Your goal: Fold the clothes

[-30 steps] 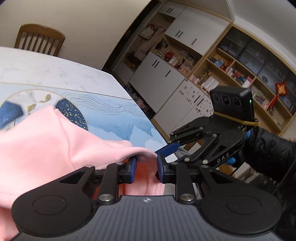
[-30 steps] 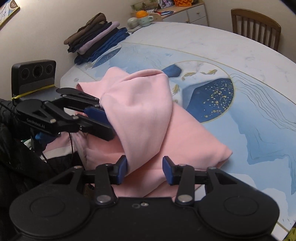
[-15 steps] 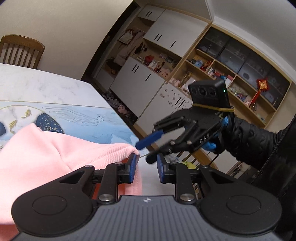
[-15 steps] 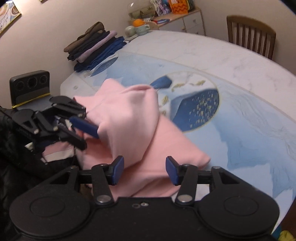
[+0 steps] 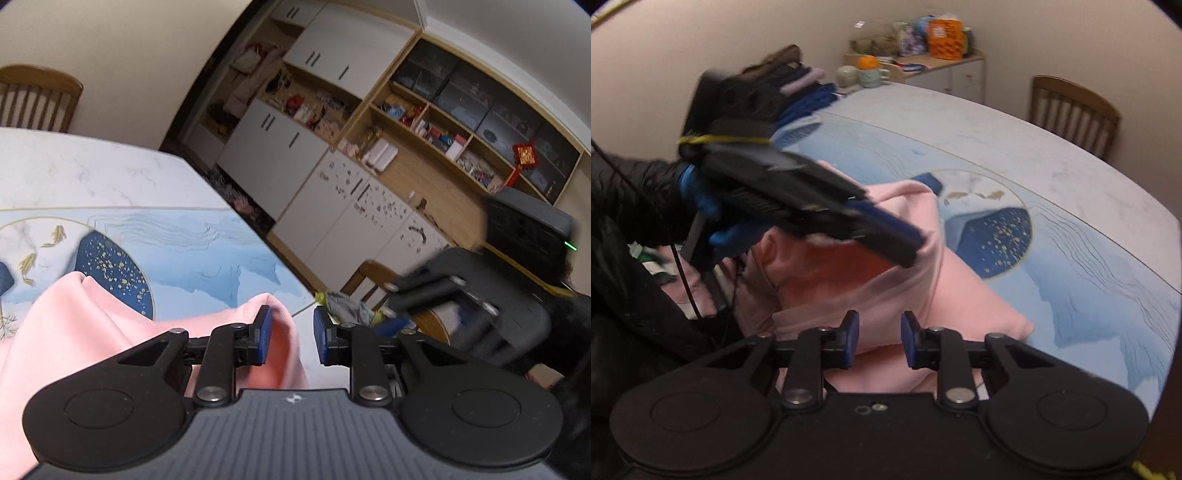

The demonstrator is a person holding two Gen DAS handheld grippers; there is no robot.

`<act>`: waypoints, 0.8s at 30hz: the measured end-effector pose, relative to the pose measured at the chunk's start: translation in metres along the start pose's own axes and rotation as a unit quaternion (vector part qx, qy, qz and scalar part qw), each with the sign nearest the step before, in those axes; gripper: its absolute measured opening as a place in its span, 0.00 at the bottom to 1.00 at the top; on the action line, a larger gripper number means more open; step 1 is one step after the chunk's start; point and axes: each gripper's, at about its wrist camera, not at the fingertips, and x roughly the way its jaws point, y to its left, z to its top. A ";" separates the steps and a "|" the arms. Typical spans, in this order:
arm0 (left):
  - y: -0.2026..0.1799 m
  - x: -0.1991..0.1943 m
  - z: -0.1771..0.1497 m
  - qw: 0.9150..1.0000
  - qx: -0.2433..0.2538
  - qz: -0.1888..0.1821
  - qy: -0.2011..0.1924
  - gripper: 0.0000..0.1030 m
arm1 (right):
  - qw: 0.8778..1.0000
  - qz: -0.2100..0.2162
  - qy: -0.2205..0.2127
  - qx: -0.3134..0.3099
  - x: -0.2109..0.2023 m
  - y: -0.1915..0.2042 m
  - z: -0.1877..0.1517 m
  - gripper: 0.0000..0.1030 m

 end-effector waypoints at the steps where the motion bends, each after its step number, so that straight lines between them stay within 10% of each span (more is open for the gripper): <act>1: 0.005 0.004 0.001 1.000 -0.002 -0.005 0.009 0.22 | 1.000 -0.013 0.002 0.008 0.003 0.008 -0.001 1.00; 18: 0.008 -0.045 -0.002 0.990 0.046 -0.093 0.092 0.22 | 0.993 -0.016 0.066 0.094 0.065 0.073 -0.031 1.00; 24: 0.018 -0.118 0.004 0.989 0.087 -0.079 0.087 0.52 | 0.989 -0.080 0.018 0.123 0.000 0.043 -0.024 1.00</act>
